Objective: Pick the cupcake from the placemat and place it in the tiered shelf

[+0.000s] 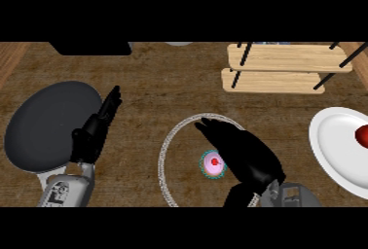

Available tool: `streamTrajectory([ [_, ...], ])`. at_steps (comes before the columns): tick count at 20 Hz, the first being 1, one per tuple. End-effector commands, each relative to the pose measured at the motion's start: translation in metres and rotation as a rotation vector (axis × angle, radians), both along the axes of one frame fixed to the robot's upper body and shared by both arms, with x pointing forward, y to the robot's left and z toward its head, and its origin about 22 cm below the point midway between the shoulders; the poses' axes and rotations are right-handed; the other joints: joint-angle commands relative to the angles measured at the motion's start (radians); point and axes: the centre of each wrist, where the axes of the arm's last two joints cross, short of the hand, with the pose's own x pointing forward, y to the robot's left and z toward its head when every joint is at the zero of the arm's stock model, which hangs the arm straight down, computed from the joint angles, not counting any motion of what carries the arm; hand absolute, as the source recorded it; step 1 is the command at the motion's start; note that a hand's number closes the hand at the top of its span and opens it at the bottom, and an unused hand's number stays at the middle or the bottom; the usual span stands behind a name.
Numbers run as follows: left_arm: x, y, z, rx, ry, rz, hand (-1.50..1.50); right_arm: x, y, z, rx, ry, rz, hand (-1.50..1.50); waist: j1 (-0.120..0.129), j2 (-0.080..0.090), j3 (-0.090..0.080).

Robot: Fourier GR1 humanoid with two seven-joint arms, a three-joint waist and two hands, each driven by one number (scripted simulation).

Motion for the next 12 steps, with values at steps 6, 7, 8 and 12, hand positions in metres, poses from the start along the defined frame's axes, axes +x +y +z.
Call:
streamTrajectory([
  [6, 0.007, -0.007, -0.004, 0.006, -0.009, 0.007, 0.00, 0.020, 0.011, -0.017, -0.025, -0.013, -0.019, -1.50, 0.000, 0.000, 0.000],
  [7, -0.013, -0.014, 0.014, -0.005, -0.002, 0.003, 0.00, -0.007, -0.001, -0.027, -0.032, 0.008, -0.024, -1.50, 0.000, -0.001, 0.000],
  [8, 0.004, -0.010, -0.001, 0.010, -0.017, 0.026, 0.00, -0.003, 0.010, -0.030, -0.039, -0.009, -0.007, -1.50, -0.001, 0.000, 0.000],
  [12, 0.001, 0.009, 0.000, 0.008, -0.005, 0.011, 0.00, 0.005, 0.002, -0.032, -0.030, 0.011, -0.023, -1.50, 0.000, 0.000, 0.000],
])
